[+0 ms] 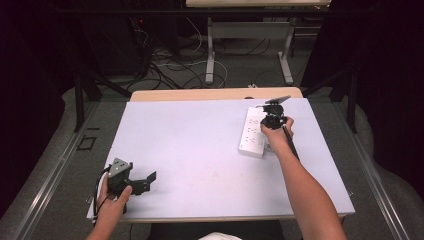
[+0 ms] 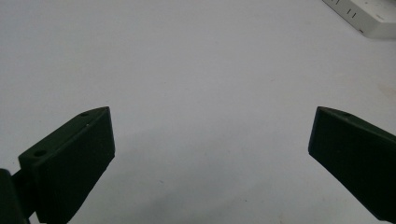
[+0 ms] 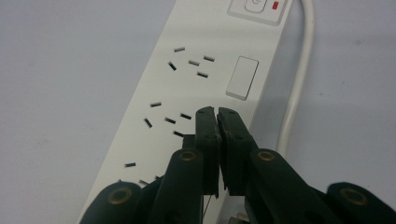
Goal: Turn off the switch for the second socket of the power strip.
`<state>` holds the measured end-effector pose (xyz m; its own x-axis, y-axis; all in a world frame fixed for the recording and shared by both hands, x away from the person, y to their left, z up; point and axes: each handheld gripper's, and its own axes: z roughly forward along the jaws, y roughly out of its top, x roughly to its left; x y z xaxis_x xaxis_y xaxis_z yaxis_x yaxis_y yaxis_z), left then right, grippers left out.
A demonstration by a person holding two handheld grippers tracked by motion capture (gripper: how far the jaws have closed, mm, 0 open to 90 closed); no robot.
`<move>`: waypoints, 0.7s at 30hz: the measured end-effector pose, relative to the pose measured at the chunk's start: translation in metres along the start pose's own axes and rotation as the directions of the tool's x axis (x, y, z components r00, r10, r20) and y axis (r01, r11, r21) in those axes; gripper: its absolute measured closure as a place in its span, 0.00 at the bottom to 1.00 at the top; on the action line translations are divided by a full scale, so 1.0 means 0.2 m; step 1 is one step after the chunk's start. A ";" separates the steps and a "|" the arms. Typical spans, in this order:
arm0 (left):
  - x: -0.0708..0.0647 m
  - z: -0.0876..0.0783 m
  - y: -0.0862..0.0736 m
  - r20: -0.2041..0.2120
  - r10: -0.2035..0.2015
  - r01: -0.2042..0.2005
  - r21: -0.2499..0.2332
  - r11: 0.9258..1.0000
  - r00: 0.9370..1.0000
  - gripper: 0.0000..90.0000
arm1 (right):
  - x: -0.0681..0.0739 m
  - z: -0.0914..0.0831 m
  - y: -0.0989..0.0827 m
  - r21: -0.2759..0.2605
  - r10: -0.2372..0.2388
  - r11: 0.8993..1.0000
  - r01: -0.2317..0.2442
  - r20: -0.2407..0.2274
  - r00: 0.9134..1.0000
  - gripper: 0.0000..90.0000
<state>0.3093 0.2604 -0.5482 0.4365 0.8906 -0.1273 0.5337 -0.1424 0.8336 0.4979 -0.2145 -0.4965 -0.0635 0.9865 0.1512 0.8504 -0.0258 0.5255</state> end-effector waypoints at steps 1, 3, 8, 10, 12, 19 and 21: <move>0.00 0.00 0.00 0.000 0.001 -0.001 0.000 1.000 1.000 0.01 | 0.00 0.00 0.00 -0.008 0.003 1.000 -0.003 0.004 1.000 0.96; 0.00 0.00 0.00 -0.001 0.001 -0.001 0.000 1.000 1.000 0.01 | 0.00 -0.01 0.00 -0.016 0.002 1.000 -0.002 0.003 1.000 0.95; 0.00 0.00 0.00 0.000 0.000 0.000 -0.002 1.000 1.000 0.01 | -0.01 -0.03 0.01 -0.044 -0.010 0.999 0.010 0.004 1.000 0.91; 0.00 0.00 0.00 0.000 0.001 -0.001 -0.001 1.000 1.000 0.01 | -0.01 -0.04 0.01 -0.054 -0.009 0.999 0.009 0.001 1.000 0.88; 0.00 0.00 0.00 0.000 0.001 -0.001 0.000 1.000 1.000 0.01 | -0.02 -0.05 0.01 -0.060 -0.015 0.998 0.015 -0.004 1.000 0.85; 0.00 0.00 0.00 -0.001 0.000 0.000 -0.001 1.000 1.000 0.01 | 0.00 -0.09 0.02 -0.082 -0.037 0.996 0.035 -0.024 0.999 0.77; 0.00 0.00 0.00 0.000 0.000 0.000 -0.001 1.000 1.000 0.01 | 0.01 -0.11 0.03 -0.087 -0.051 0.995 0.049 -0.030 0.998 0.74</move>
<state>0.3096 0.2598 -0.5485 0.4362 0.8908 -0.1271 0.5332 -0.1420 0.8340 0.4910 -0.2167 -0.4758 -0.1228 0.9812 0.1491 0.7979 0.0083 0.6028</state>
